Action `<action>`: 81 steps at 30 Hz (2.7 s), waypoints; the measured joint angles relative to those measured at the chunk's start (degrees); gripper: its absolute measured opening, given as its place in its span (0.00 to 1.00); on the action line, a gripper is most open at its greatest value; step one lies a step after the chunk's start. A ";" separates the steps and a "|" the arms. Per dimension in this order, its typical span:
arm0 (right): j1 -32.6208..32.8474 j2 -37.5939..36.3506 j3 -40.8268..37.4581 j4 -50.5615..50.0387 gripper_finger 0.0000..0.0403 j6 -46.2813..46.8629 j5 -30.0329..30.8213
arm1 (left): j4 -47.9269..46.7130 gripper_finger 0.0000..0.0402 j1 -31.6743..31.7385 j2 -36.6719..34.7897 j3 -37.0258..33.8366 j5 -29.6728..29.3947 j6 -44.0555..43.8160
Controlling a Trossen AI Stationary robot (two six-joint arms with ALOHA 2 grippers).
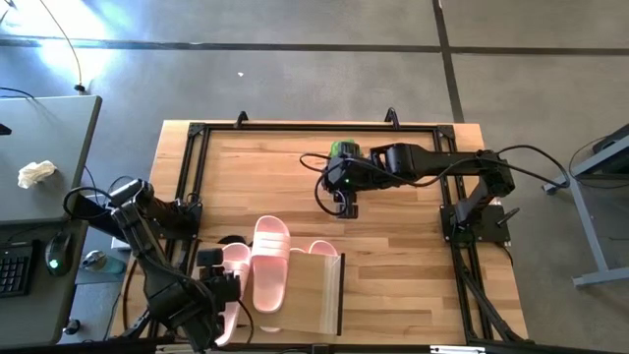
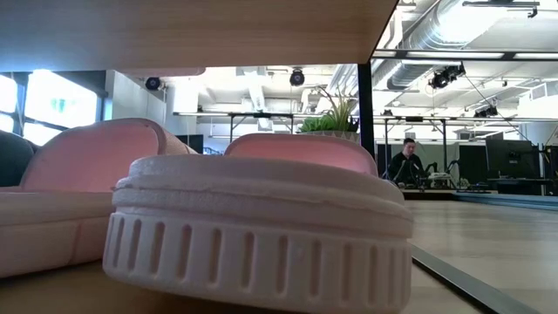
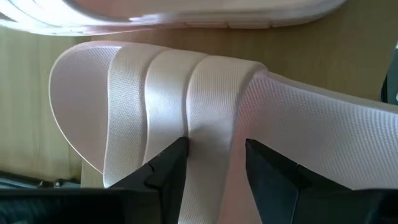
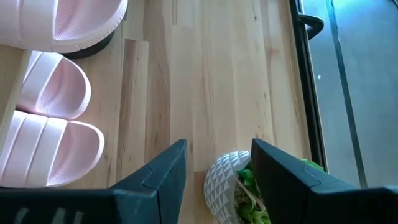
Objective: Pick and place slides into the shelf
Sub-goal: Adjust the pink slides on the shelf
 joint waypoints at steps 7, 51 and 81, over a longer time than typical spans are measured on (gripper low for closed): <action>0.00 0.00 0.00 0.17 0.43 -0.20 0.00 | -0.15 0.37 -0.04 0.00 -0.01 -0.91 -2.13; -8.33 19.75 0.02 28.77 0.01 40.80 -40.09 | -0.26 0.37 0.00 0.00 -0.10 -7.39 -2.94; -0.96 20.33 0.02 28.82 0.00 43.69 -38.71 | -0.44 0.37 3.45 -0.09 -0.08 -9.05 1.45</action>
